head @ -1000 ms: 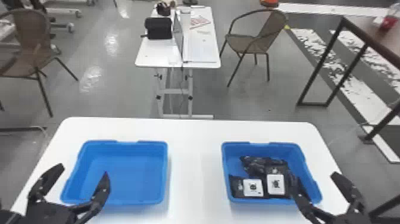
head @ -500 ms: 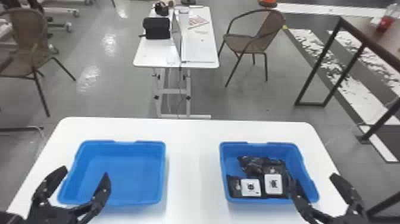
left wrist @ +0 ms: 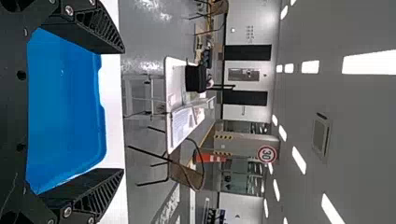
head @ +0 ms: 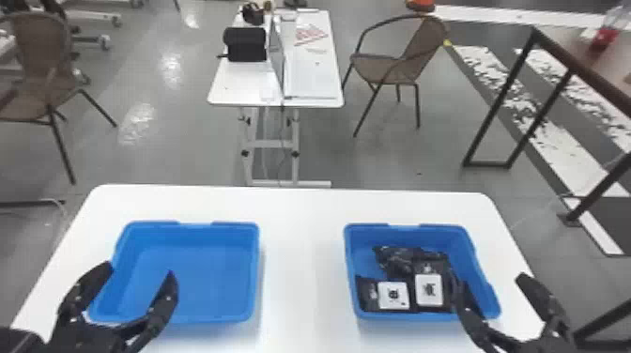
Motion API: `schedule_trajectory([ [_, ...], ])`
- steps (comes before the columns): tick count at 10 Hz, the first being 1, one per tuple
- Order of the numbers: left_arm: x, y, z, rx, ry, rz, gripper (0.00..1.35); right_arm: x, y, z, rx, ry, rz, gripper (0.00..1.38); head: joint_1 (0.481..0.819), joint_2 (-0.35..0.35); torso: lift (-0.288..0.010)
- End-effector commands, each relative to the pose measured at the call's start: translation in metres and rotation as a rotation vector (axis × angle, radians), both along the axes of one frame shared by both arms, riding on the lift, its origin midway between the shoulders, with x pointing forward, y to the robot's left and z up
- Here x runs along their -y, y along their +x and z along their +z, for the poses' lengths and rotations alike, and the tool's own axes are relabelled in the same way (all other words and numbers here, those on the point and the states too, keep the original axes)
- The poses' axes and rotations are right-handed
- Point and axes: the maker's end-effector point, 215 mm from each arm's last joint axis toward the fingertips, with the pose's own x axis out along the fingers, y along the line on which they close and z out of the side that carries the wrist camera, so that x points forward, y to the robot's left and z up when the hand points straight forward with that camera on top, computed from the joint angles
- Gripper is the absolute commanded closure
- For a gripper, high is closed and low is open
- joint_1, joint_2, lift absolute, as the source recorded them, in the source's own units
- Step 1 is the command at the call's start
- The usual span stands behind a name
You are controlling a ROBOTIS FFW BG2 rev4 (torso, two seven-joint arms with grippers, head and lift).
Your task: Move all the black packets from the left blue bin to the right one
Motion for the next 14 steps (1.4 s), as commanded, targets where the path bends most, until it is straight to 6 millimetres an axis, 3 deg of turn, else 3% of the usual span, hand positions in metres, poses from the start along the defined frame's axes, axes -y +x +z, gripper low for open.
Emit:
schedule_trajectory([
  [1,0.0032,0.0014,0.0004,0.0,-0.012,-0.002,0.13,-0.0005,-0.0001,-0.001,-0.003,0.003,-0.001,0.13,0.695,-0.102,0.0],
  [14,0.0064,0.0021,-0.0043,-0.018,-0.033,-0.005,0.14,-0.0015,0.0014,-0.001,-0.005,0.022,-0.002,0.13,0.695,-0.111,0.0],
])
